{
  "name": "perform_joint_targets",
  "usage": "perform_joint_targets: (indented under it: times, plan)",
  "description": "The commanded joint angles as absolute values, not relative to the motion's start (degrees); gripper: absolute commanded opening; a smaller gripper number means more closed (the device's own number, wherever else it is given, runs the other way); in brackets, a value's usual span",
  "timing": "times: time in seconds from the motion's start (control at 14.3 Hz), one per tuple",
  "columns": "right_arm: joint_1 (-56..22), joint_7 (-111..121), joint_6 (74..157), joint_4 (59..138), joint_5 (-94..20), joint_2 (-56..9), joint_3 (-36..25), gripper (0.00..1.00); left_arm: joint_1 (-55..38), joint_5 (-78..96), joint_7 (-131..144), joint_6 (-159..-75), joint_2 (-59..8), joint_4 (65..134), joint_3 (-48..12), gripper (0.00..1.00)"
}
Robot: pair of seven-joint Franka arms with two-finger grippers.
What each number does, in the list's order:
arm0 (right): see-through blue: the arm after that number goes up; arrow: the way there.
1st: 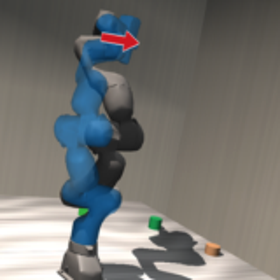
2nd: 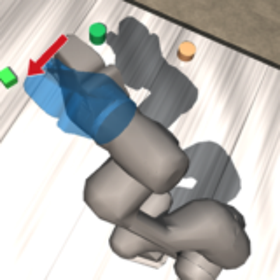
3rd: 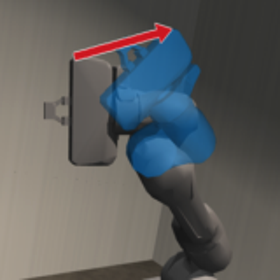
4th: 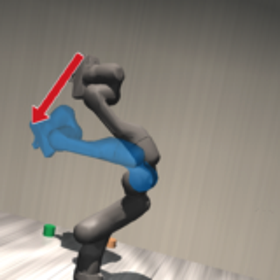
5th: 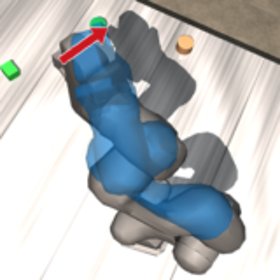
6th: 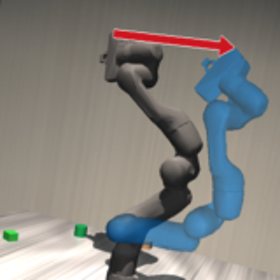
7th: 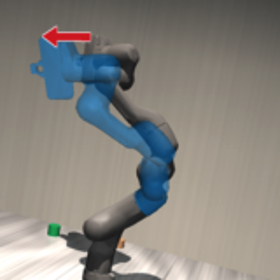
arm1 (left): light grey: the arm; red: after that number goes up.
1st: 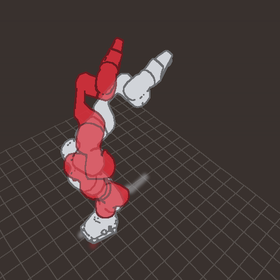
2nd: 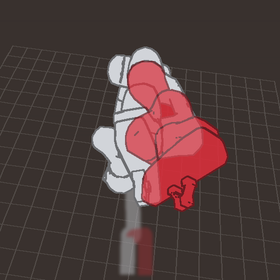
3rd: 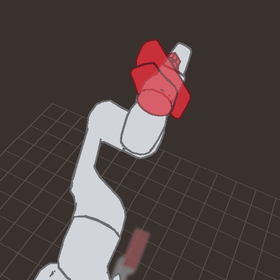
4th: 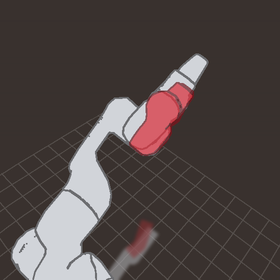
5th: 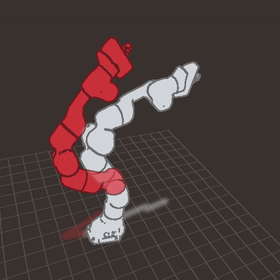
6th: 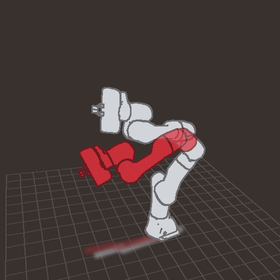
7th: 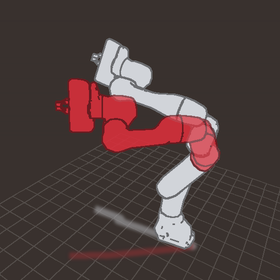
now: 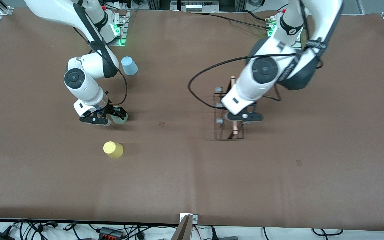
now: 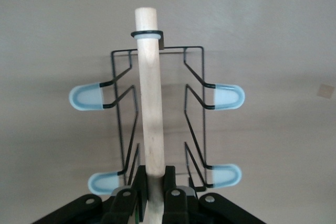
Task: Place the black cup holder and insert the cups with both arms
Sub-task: 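Carry the black rack to the table center with the left gripper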
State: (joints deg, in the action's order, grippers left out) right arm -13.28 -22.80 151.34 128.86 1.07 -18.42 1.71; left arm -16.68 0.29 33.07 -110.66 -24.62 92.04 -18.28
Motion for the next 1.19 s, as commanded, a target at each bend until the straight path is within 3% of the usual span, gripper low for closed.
perform_joint_targets:
  times: [0.0, 0.14, 0.63, 0.7, 0.84, 0.91, 0.98, 1.05, 1.12]
  plan:
    - [-13.5, -22.8, 152.5, 128.0, 0.8, -19.2, 1.1, 1.00, -18.2, 0.1, 34.3, -110.4, -28.5, 87.6, -18.0, 0.01]
    - [-13.6, -23.2, 153.1, 128.0, 0.8, -19.6, 1.2, 1.00, -19.6, -0.1, 34.5, -116.2, -28.7, 87.7, -18.0, 0.01]
    - [-14.5, -23.6, 152.9, 128.2, 0.8, -20.0, 1.7, 1.00, -24.3, -0.1, 39.4, -123.9, -31.9, 87.5, -17.8, 0.01]
    - [-14.5, -23.4, 152.8, 128.2, 0.8, -20.0, 1.6, 0.93, -24.5, -0.1, 39.8, -124.5, -32.3, 87.5, -17.8, 0.01]
    - [-14.5, -22.8, 152.6, 128.2, 0.8, -19.8, 1.7, 0.51, -24.7, -0.1, 40.0, -124.7, -32.5, 87.5, -17.8, 0.02]
    - [-14.6, -22.9, 152.3, 128.2, 0.8, -19.6, 1.7, 0.37, -24.7, -0.1, 40.0, -124.7, -32.5, 87.5, -17.8, 0.05]
    - [-14.6, -22.3, 152.2, 128.2, 0.8, -19.6, 1.7, 0.27, -24.7, -0.1, 39.9, -124.6, -32.5, 87.5, -17.8, 0.29]
    - [-14.6, -22.0, 152.2, 128.1, 0.8, -19.5, 1.7, 0.23, -24.6, -0.1, 40.1, -124.6, -32.5, 87.6, -17.8, 0.99]
    - [-14.5, -22.0, 152.1, 128.0, 0.8, -19.4, 1.7, 0.20, -24.7, -0.2, 39.9, -124.6, -32.4, 87.6, -17.7, 1.00]
